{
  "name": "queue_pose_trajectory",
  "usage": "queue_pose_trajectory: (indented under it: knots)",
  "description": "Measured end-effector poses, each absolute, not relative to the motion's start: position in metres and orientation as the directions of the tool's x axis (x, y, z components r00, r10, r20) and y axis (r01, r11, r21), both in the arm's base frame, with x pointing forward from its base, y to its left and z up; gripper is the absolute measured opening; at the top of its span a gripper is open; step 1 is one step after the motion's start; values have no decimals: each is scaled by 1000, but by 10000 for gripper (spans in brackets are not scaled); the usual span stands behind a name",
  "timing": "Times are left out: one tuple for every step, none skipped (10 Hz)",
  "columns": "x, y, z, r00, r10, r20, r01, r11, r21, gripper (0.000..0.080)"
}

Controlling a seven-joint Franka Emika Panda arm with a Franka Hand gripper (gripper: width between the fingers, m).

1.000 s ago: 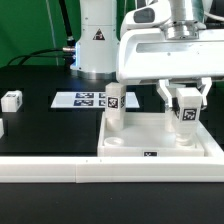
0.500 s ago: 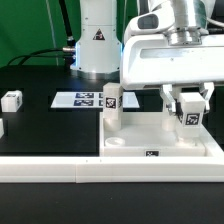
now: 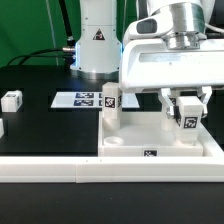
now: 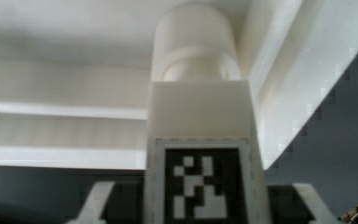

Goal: Assemble square table

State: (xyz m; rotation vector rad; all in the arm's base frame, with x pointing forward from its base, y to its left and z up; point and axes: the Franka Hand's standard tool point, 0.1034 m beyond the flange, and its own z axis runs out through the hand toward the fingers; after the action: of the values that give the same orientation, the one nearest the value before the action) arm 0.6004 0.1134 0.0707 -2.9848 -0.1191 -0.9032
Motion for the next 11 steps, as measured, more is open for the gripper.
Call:
queue_pose_trajectory:
  knots:
    - [600, 114, 71, 833, 66, 549, 79, -997, 0, 290]
    - [600, 114, 71, 834, 66, 548, 79, -997, 0, 290]
    - [599, 114, 70, 837, 67, 543, 80, -997, -1, 290]
    - [599, 114, 69, 837, 67, 543, 80, -997, -1, 479]
    - [599, 114, 69, 837, 67, 543, 80, -997, -1, 593]
    - [599, 114, 69, 837, 67, 543, 80, -997, -1, 632]
    - [599, 114, 69, 837, 67, 543, 80, -997, -1, 632]
    - [599, 114, 69, 837, 67, 543, 80, -997, -1, 646]
    - [599, 114, 69, 837, 67, 543, 80, -997, -1, 649]
    - [599, 114, 70, 838, 66, 542, 80, -997, -1, 649]
    - [600, 113, 75, 843, 63, 534, 79, -997, -6, 649]
